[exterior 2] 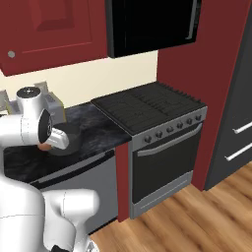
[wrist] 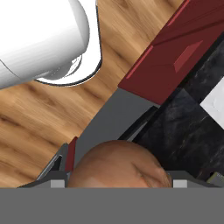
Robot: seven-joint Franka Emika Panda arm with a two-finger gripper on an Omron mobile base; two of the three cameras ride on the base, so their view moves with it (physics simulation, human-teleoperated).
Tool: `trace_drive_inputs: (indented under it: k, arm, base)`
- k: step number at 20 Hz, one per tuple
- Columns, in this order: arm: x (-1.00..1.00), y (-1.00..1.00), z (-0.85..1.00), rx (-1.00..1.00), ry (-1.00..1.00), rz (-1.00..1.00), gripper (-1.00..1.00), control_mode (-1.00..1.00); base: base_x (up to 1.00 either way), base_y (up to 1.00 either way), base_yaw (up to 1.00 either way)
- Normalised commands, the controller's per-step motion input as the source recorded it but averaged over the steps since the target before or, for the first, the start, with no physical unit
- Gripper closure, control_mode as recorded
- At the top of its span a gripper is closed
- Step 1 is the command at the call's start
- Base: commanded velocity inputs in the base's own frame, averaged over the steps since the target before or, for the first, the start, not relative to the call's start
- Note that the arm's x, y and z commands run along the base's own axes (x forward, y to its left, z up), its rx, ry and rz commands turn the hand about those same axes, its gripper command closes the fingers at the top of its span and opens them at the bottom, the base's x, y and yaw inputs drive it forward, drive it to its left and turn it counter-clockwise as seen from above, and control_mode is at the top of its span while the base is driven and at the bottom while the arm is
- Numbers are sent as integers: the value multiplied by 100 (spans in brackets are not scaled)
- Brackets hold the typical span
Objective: Turn on the sink faucet. Then move the onion from the counter to the sink. Turn off the sink. Move the vegetable from the sink to the pot next to the stove. Finally move the pot to the front left burner.
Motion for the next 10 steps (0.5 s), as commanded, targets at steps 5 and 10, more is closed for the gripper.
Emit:
trace_drive_inputs:
  k: [5,10]
  arm:
    - [0,0,0,0,0,0,100,100]
    - [0,0,0,0,0,0,100,100]
  base:
    - [52,-64,1]
    - [50,-65,2]
